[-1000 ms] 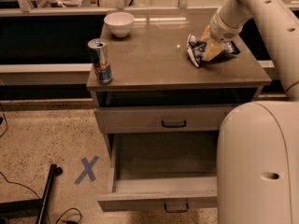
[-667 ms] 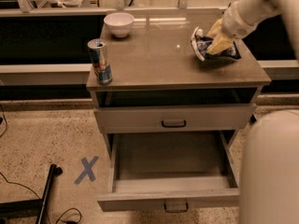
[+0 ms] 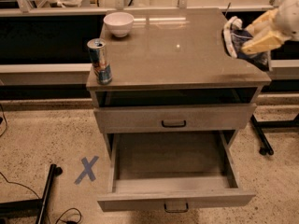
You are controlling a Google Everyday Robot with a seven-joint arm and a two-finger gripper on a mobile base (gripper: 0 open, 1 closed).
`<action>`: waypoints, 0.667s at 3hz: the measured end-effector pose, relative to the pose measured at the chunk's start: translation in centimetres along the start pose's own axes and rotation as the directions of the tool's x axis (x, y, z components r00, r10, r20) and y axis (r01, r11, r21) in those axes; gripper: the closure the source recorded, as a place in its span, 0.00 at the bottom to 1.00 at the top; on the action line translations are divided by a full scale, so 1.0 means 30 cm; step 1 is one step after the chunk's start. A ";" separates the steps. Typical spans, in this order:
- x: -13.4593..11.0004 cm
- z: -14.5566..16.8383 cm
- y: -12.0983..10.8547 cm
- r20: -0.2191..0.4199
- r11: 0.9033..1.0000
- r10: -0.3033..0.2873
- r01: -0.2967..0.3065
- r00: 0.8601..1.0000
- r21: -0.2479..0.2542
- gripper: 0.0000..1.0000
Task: Place blue chip bag into middle drawer
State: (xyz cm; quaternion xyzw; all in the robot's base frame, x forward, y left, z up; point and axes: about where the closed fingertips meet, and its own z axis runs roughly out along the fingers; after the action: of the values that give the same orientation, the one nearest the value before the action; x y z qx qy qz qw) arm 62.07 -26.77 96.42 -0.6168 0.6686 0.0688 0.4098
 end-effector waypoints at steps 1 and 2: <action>0.033 0.004 0.199 0.033 0.985 0.148 -0.144 0.988 -0.096 1.00; 0.006 0.083 0.381 0.070 0.956 0.237 -0.219 0.969 -0.197 1.00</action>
Offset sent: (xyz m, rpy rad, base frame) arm -0.1447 0.0925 -0.1262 0.2662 0.4551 0.0624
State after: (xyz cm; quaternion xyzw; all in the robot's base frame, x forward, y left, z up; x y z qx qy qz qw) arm 53.17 -22.80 89.95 -0.5675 0.7060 0.2071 0.3696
